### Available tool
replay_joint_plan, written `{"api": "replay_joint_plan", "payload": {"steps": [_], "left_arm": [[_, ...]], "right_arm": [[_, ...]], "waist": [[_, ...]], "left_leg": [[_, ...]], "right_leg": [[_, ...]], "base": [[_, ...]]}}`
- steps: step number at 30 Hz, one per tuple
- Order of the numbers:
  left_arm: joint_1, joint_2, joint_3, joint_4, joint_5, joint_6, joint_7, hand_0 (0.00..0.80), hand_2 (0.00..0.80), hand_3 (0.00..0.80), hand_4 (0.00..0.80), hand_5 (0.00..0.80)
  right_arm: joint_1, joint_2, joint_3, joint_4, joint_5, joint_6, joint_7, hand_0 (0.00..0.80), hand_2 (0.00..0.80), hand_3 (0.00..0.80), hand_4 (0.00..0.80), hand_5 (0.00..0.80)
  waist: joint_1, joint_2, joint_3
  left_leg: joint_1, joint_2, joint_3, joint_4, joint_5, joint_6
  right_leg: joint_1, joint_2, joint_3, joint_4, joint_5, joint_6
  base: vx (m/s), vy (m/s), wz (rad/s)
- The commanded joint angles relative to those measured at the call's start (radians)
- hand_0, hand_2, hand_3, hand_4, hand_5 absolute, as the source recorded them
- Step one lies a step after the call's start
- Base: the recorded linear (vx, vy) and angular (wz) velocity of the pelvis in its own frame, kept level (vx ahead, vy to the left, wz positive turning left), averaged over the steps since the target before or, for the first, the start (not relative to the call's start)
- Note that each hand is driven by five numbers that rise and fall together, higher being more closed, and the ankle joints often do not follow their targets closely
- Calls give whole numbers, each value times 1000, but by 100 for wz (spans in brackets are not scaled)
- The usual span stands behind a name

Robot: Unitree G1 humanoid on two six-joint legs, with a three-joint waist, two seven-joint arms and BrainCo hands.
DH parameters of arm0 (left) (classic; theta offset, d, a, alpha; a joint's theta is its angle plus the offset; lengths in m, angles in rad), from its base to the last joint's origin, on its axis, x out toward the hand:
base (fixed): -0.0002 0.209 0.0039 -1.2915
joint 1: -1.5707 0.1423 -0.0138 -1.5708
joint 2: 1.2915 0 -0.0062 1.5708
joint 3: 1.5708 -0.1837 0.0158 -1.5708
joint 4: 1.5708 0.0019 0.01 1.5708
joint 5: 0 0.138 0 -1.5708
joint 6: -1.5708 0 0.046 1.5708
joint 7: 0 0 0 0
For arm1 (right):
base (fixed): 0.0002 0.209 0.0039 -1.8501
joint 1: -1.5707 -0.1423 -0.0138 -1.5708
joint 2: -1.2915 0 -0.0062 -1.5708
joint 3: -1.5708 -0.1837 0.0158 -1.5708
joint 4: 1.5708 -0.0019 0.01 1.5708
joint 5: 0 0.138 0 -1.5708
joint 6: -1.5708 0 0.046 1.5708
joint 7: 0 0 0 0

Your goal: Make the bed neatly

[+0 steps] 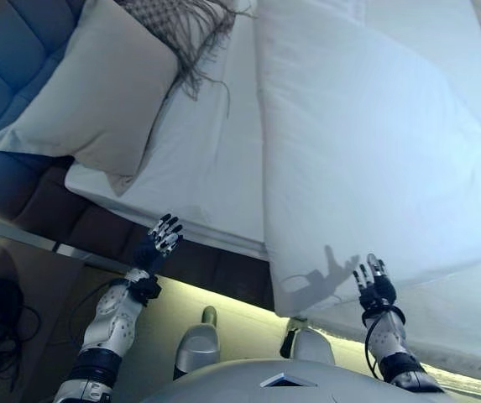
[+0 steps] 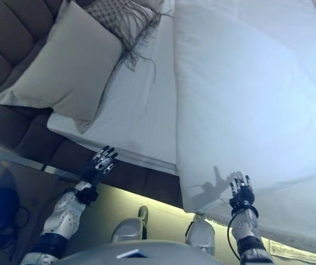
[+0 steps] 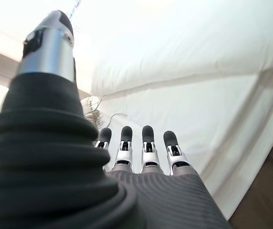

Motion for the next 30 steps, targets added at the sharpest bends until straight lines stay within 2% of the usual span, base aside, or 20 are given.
{"api": "replay_joint_plan", "payload": {"steps": [1, 3, 5, 7, 11, 17, 19, 21, 24, 30], "left_arm": [[-47, 45, -15, -39, -63, -23, 11, 0, 0, 0, 0, 0], [-121, 70, -24, -8, -106, -57, -15, 0, 0, 0, 0, 0], [-177, 72, -57, 1, -131, -82, -6, 0, 0, 0, 0, 0], [-218, 71, -104, -8, -142, -103, 8, 0, 0, 0, 0, 0], [-216, 76, -144, -70, -165, -99, 35, 0, 0, 0, 0, 0], [-208, 87, -155, -99, -184, -119, 50, 0, 0, 0, 0, 0], [-208, 93, -153, -113, -188, -116, 49, 0, 0, 0, 0, 0], [-202, 103, -150, -132, -193, -112, 47, 0, 0, 0, 0, 0], [-198, 114, -147, -150, -184, -120, 37, 0, 0, 0, 0, 0], [-209, 126, -150, -174, -202, -125, 41, 0, 0, 0, 0, 0]], "right_arm": [[-45, -54, -91, 92, 100, 2, 116, 0, 0, 0, 0, 0], [-109, -82, -128, 152, 163, -1, 151, 0, 0, 0, 0, 0], [-165, -112, -131, 175, 197, -3, 122, 0, 0, 0, 0, 0], [-209, -159, -162, 202, 201, 32, 91, 0, 0, 0, 0, 0], [-232, -240, -187, 247, 212, 75, 80, 0, 0, 0, 0, 0], [-271, -337, -199, 281, 264, 106, 102, 0, 0, 0, 0, 0], [-287, -365, -199, 283, 298, 126, 125, 0, 0, 0, 0, 0], [-297, -382, -202, 280, 334, 153, 158, 0, 0, 0, 0, 0], [-315, -404, -202, 270, 358, 183, 208, 0, 0, 0, 0, 0], [-349, -447, -209, 288, 426, 204, 218, 0, 0, 0, 0, 0]], "waist": [[21, 0, 28], [31, 13, 86], [36, 26, 132], [38, 43, 171], [50, 63, 210], [66, 79, 260], [71, 83, 273], [77, 89, 281], [83, 100, 302], [92, 123, 326]], "left_leg": [[-104, 19, -8, 93, -32, 51], [-196, 36, -12, 135, -28, 38], [-269, 43, -15, 169, -18, 28], [-330, 44, -27, 213, -20, 21], [-384, 36, -40, 245, -11, 15], [-459, 17, -58, 274, -1, 14], [-482, 10, -62, 295, -6, 15], [-490, 9, -69, 305, -26, 13], [-513, 6, -66, 297, -12, 15], [-538, -5, -64, 269, 21, 18]], "right_leg": [[-50, -87, 31, 3, 88, 80], [-116, -97, 13, 17, 98, 82], [-168, -108, -4, 42, 98, 82], [-230, -132, -4, 108, 80, 81], [-278, -160, -5, 167, 61, 80], [-361, -181, 8, 236, 36, 78], [-387, -191, 18, 265, 24, 77], [-401, -190, 33, 289, -3, 90], [-425, -188, 36, 289, -2, 89], [-449, -188, 32, 280, 7, 94]], "base": [[-141, -186, -3], [-426, -145, -1], [-367, -50, 12], [-165, 18, 5], [-27, 13, 9], [-47, -6, 18], [19, -22, 19], [62, -37, 16], [-29, -39, 4], [-10, -23, 1]]}}
